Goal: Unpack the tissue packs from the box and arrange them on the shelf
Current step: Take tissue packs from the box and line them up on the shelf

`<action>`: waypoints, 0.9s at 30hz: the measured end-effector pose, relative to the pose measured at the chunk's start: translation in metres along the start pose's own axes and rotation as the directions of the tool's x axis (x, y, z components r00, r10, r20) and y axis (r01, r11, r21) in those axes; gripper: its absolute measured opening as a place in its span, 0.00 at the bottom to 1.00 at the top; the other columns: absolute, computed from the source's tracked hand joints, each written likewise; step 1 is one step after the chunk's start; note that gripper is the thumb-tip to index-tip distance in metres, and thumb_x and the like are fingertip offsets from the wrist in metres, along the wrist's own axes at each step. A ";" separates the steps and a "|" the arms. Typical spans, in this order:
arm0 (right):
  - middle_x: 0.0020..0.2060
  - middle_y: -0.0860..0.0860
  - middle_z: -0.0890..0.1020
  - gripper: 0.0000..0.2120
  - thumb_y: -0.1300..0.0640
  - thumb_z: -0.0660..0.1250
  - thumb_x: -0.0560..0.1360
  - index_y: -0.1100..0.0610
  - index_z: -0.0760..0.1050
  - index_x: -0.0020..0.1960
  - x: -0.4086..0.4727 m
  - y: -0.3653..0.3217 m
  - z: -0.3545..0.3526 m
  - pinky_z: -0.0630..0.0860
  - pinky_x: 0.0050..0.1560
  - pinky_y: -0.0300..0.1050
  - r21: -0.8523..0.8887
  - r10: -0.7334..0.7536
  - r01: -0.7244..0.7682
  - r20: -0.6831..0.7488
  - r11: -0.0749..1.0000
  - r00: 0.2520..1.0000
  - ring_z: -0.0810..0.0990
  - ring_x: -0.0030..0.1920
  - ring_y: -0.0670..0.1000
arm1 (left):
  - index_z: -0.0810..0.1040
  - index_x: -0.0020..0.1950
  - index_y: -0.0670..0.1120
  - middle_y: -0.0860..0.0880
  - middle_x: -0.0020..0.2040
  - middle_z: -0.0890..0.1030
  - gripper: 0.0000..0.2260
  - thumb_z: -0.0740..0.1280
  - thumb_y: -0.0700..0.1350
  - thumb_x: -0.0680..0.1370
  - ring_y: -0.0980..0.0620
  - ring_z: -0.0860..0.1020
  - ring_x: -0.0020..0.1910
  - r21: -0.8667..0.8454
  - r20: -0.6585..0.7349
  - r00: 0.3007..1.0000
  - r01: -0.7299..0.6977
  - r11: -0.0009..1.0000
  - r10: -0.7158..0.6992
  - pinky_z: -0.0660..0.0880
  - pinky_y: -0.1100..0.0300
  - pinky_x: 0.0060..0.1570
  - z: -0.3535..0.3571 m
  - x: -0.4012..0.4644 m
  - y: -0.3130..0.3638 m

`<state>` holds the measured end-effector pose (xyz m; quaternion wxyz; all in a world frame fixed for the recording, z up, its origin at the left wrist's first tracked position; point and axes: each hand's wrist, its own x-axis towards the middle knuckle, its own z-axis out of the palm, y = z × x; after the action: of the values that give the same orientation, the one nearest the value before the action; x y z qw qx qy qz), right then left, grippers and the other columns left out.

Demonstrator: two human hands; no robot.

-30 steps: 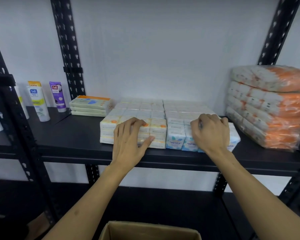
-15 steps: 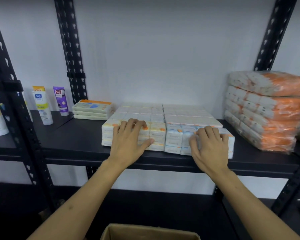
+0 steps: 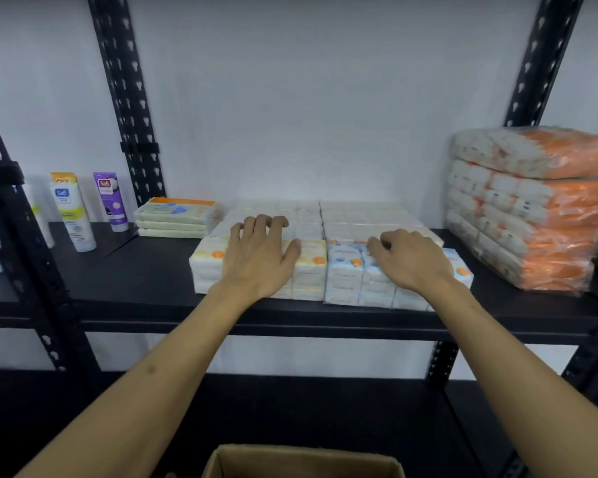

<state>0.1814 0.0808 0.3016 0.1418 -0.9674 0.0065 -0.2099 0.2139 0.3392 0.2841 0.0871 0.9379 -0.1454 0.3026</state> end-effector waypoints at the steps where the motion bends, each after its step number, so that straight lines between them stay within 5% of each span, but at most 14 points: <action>1: 0.35 0.50 0.76 0.24 0.42 0.52 0.83 0.57 0.73 0.38 -0.003 -0.001 -0.001 0.66 0.41 0.49 -0.009 -0.007 0.007 -0.022 1.000 1.000 0.75 0.38 0.55 | 0.73 0.69 0.49 0.48 0.65 0.77 0.22 0.51 0.58 0.84 0.46 0.71 0.64 0.031 0.003 1.000 -0.009 0.999 0.008 0.61 0.48 0.66 0.001 -0.002 0.000; 6: 0.32 0.49 0.76 0.24 0.44 0.54 0.83 0.57 0.74 0.37 -0.007 -0.003 -0.001 0.66 0.40 0.48 -0.006 -0.007 0.007 -0.081 1.000 0.997 0.73 0.34 0.50 | 0.79 0.58 0.46 0.49 0.53 0.82 0.21 0.52 0.58 0.83 0.48 0.76 0.53 0.047 -0.188 0.982 -0.021 0.999 0.030 0.65 0.49 0.59 0.005 -0.021 0.002; 13: 0.29 0.50 0.75 0.22 0.46 0.56 0.83 0.58 0.73 0.37 -0.004 -0.001 0.013 0.68 0.51 0.52 -0.038 -0.047 0.038 -0.273 0.999 0.961 0.73 0.34 0.55 | 0.77 0.60 0.46 0.49 0.58 0.78 0.17 0.58 0.57 0.84 0.47 0.74 0.57 -0.065 -0.353 0.935 -0.066 0.996 0.039 0.65 0.49 0.64 0.027 -0.041 -0.002; 18: 0.36 0.51 0.78 0.17 0.46 0.57 0.82 0.57 0.73 0.42 -0.016 0.006 0.036 0.68 0.49 0.52 -0.058 -0.134 0.122 -0.496 0.991 0.858 0.74 0.38 0.54 | 0.77 0.63 0.48 0.50 0.63 0.77 0.17 0.62 0.58 0.82 0.48 0.72 0.62 -0.101 -0.351 0.936 -0.068 0.993 0.029 0.61 0.51 0.68 0.034 -0.052 -0.003; 23: 0.56 0.54 0.80 0.18 0.46 0.57 0.83 0.59 0.75 0.60 -0.051 0.015 0.065 0.67 0.62 0.51 -0.010 -0.152 0.174 -0.538 0.985 0.829 0.76 0.56 0.56 | 0.77 0.63 0.50 0.53 0.62 0.76 0.17 0.64 0.59 0.81 0.50 0.72 0.59 -0.102 -0.338 0.941 -0.065 0.993 0.027 0.61 0.52 0.65 0.028 -0.055 -0.003; 27: 0.58 0.55 0.79 0.18 0.47 0.59 0.83 0.61 0.75 0.62 -0.060 0.009 0.068 0.67 0.67 0.54 0.033 -0.127 0.175 -0.564 0.984 0.816 0.75 0.59 0.57 | 0.77 0.61 0.51 0.54 0.60 0.76 0.16 0.66 0.59 0.80 0.51 0.72 0.56 -0.087 -0.327 0.944 -0.081 0.993 0.049 0.63 0.51 0.63 0.020 -0.052 -0.005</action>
<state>0.1550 0.0950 0.2154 0.1567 -0.8541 -0.0378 -0.4946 0.1859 0.3501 0.2365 0.1463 0.8647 -0.1748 0.4476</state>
